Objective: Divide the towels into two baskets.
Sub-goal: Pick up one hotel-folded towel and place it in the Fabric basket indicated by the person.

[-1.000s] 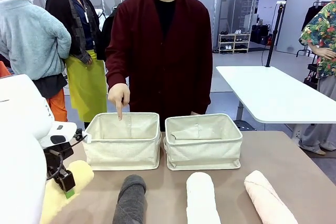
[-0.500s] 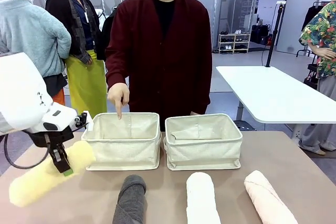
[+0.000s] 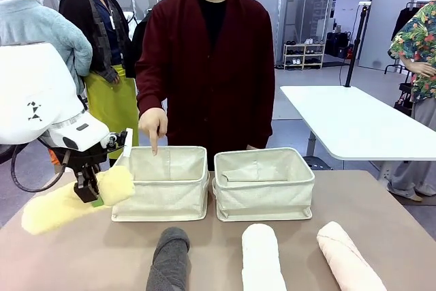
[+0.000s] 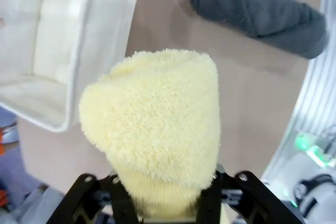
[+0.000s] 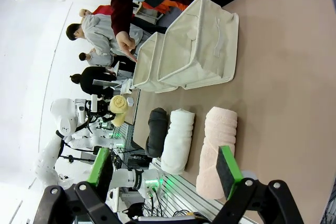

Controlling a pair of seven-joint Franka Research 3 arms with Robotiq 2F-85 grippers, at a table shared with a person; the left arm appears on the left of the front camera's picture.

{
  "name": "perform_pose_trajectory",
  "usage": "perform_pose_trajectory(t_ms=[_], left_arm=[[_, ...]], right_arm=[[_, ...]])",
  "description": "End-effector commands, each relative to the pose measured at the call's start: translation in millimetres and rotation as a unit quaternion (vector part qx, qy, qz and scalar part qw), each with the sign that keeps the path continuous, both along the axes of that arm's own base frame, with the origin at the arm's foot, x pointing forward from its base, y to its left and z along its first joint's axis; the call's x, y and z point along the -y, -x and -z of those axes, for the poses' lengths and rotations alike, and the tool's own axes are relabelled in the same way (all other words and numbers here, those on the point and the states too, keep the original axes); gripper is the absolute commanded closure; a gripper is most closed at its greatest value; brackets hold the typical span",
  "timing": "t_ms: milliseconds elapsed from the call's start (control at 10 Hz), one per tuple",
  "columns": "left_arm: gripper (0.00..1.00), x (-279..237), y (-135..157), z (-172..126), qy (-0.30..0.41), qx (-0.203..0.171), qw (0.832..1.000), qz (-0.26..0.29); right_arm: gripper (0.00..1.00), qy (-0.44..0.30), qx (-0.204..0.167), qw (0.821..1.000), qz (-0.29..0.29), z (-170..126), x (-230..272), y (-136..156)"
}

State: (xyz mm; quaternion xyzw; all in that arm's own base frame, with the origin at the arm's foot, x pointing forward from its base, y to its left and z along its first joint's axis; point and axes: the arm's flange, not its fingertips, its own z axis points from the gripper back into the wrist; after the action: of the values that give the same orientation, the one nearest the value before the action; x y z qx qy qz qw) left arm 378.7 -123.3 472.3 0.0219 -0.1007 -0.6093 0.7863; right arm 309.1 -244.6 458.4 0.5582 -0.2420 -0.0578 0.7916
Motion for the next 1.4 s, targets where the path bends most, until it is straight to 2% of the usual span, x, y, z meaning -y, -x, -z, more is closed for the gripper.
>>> perform_pose_trajectory(t_ms=[0,200,300,500,600,900,1100,1300], left_arm=[[0.63,-12,-7,10,-0.004,-0.010,1.000,-0.027],[0.63,-5,-2,5,0.000,-0.007,1.000,-0.006],[0.63,-2,6,-16,-0.009,0.035,0.997,0.064],[0.63,18,-13,-53,-0.051,0.094,0.983,0.148],[0.63,35,-27,-65,-0.075,0.095,0.976,0.182],[0.63,86,-74,-72,-0.103,0.087,0.963,0.232],[0.63,111,-111,-60,-0.097,0.064,0.967,0.225],[0.63,128,-147,-45,-0.106,0.058,0.969,0.216]], right_arm=[[0.00,-0.003,0.011,1.000,-0.001,-2,-1,2],[0.00,-0.003,0.011,1.000,-0.001,-2,-1,2],[0.00,-0.003,0.011,1.000,-0.001,-2,-1,2],[0.00,-0.003,0.011,1.000,-0.001,-2,-1,2],[0.00,-0.003,0.011,1.000,-0.001,-2,-1,2],[0.00,-0.003,0.011,1.000,-0.001,-2,-1,2],[0.00,-0.003,0.011,1.000,-0.001,-2,-1,2],[0.00,-0.003,0.011,1.000,-0.001,-2,-1,2]])
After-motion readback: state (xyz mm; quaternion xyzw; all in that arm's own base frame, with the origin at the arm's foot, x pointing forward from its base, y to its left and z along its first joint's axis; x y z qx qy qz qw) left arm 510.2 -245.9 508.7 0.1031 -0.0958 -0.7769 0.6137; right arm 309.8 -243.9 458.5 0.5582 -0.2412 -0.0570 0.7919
